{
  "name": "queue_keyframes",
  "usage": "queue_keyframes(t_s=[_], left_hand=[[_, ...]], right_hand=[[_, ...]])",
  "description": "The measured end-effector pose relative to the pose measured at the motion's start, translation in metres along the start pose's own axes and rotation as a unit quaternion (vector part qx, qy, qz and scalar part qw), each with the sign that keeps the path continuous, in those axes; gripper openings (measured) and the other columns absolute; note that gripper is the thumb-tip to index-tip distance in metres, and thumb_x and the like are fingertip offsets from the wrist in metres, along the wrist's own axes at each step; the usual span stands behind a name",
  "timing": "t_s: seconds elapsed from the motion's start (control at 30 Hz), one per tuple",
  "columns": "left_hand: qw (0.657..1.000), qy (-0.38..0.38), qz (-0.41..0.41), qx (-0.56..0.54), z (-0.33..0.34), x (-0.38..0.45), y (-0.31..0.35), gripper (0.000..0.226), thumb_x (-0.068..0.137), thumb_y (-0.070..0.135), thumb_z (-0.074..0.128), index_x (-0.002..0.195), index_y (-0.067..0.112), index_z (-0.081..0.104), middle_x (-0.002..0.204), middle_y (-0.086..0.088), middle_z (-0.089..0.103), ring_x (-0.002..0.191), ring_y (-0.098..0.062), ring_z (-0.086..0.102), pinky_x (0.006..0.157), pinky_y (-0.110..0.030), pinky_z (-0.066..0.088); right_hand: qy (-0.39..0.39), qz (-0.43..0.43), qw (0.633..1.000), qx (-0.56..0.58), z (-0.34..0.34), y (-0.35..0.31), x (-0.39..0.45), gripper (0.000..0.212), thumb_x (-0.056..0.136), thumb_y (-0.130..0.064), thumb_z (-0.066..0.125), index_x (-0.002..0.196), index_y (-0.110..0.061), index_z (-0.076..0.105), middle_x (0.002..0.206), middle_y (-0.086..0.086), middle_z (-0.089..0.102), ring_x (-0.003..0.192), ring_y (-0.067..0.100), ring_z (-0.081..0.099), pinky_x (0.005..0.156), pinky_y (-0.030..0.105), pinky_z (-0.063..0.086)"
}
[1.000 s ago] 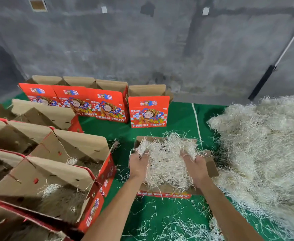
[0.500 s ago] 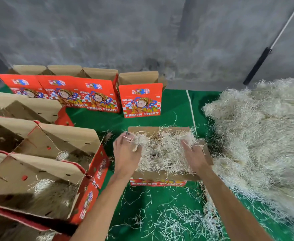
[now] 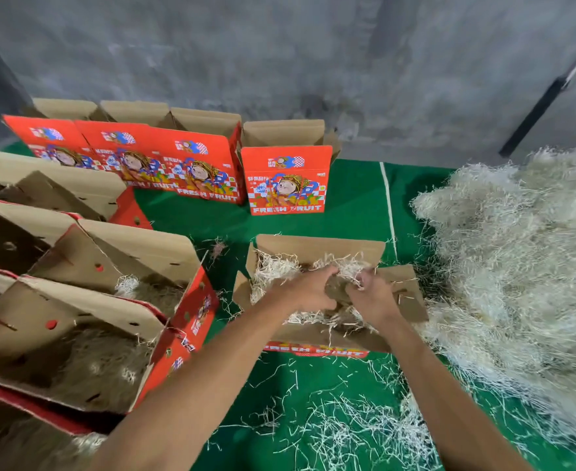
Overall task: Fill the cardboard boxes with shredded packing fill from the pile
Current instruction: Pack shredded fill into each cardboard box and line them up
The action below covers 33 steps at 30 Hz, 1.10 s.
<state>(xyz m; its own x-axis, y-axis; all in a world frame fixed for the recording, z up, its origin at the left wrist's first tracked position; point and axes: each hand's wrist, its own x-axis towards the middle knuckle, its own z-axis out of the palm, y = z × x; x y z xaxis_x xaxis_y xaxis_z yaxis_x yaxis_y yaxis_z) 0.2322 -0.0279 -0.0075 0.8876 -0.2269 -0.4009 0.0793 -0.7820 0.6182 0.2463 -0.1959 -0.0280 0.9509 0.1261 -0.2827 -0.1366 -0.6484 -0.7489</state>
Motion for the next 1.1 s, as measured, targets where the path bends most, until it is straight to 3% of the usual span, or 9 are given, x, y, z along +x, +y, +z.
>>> queue_keyframes(t_s=[0.1,0.2,0.33,0.5,0.57,0.63,0.8,0.97,1.1], left_hand=[[0.998,-0.034,-0.023,0.05,0.021,0.021,-0.006,0.021,0.088,0.003,0.06,0.105,0.014,0.056,0.098,-0.007,0.062,0.088,-0.025,0.064,0.062,-0.03,0.049],[0.986,-0.043,-0.012,0.163,0.03,0.025,-0.026,0.021,0.092,0.001,0.056,0.084,0.02,0.052,0.086,-0.002,0.057,0.081,-0.02,0.058,0.061,-0.025,0.041],[0.967,-0.03,-0.017,0.253,0.022,0.021,-0.058,0.025,0.102,0.016,0.046,0.124,0.011,0.056,0.119,-0.012,0.06,0.1,-0.026,0.061,0.089,-0.036,0.052],[0.961,-0.035,0.031,0.274,0.012,0.002,-0.074,0.05,0.094,0.013,0.059,0.141,0.024,0.044,0.135,-0.006,0.054,0.122,-0.023,0.055,0.108,-0.042,0.043],[0.95,0.062,0.074,0.298,0.007,-0.008,-0.074,0.05,0.095,0.016,0.054,0.142,0.029,0.042,0.142,-0.002,0.049,0.123,-0.023,0.055,0.104,-0.042,0.048],[0.934,0.13,0.086,0.321,0.007,-0.012,-0.074,0.042,0.093,0.011,0.053,0.133,0.022,0.049,0.131,-0.004,0.055,0.113,-0.023,0.06,0.091,-0.035,0.056],[0.938,-0.042,-0.108,0.326,0.004,-0.002,-0.077,0.008,0.092,0.007,0.059,0.1,0.007,0.062,0.108,-0.011,0.064,0.096,-0.023,0.06,0.088,-0.033,0.051],[0.91,-0.158,-0.129,0.361,0.04,0.015,-0.1,0.045,0.094,-0.003,0.046,0.139,0.003,0.049,0.141,-0.021,0.048,0.13,-0.035,0.048,0.113,-0.051,0.038],[0.917,-0.164,-0.145,0.335,0.043,0.022,-0.103,0.085,0.087,-0.011,0.05,0.159,0.015,0.013,0.159,-0.019,0.02,0.146,-0.037,0.021,0.116,-0.054,0.03]], right_hand=[[-0.03,-0.001,0.999,-0.044,0.007,0.008,0.004,0.014,0.1,-0.026,0.056,0.094,-0.013,0.057,0.084,0.007,0.066,0.06,0.011,0.057,0.056,0.029,0.051],[-0.084,-0.022,0.974,-0.208,0.013,0.019,0.004,0.017,0.103,-0.019,0.049,0.116,-0.01,0.051,0.107,0.011,0.067,0.09,0.021,0.065,0.085,0.036,0.053],[-0.135,-0.071,0.897,-0.415,0.017,0.021,0.011,0.033,0.103,-0.01,0.04,0.135,-0.008,0.039,0.127,0.017,0.061,0.114,0.033,0.063,0.099,0.048,0.051],[-0.025,-0.174,0.845,-0.506,0.015,0.011,0.015,0.048,0.1,-0.037,0.054,0.139,-0.012,0.044,0.13,0.007,0.048,0.106,0.023,0.062,0.078,0.037,0.059],[0.022,-0.245,0.845,-0.474,0.013,0.006,0.024,0.047,0.099,-0.054,0.041,0.128,-0.019,0.052,0.125,0.002,0.053,0.105,0.02,0.06,0.075,0.035,0.059],[-0.064,-0.284,0.852,-0.435,0.017,0.002,0.031,0.036,0.096,-0.05,0.045,0.117,-0.023,0.057,0.113,-0.004,0.055,0.087,0.014,0.058,0.069,0.031,0.057],[-0.284,-0.154,0.82,-0.473,0.045,0.033,0.043,0.017,0.094,-0.011,0.06,0.111,-0.013,0.062,0.09,-0.004,0.057,0.081,0.017,0.057,0.07,0.024,0.045],[-0.312,-0.084,0.785,-0.529,0.06,0.064,0.051,0.051,0.096,-0.034,0.058,0.144,-0.022,0.044,0.146,0.016,0.045,0.127,0.038,0.051,0.103,0.05,0.044],[-0.311,-0.068,0.757,-0.571,0.07,0.068,0.051,0.077,0.091,-0.038,0.064,0.154,-0.021,0.022,0.158,0.012,0.029,0.135,0.039,0.044,0.105,0.054,0.044]])
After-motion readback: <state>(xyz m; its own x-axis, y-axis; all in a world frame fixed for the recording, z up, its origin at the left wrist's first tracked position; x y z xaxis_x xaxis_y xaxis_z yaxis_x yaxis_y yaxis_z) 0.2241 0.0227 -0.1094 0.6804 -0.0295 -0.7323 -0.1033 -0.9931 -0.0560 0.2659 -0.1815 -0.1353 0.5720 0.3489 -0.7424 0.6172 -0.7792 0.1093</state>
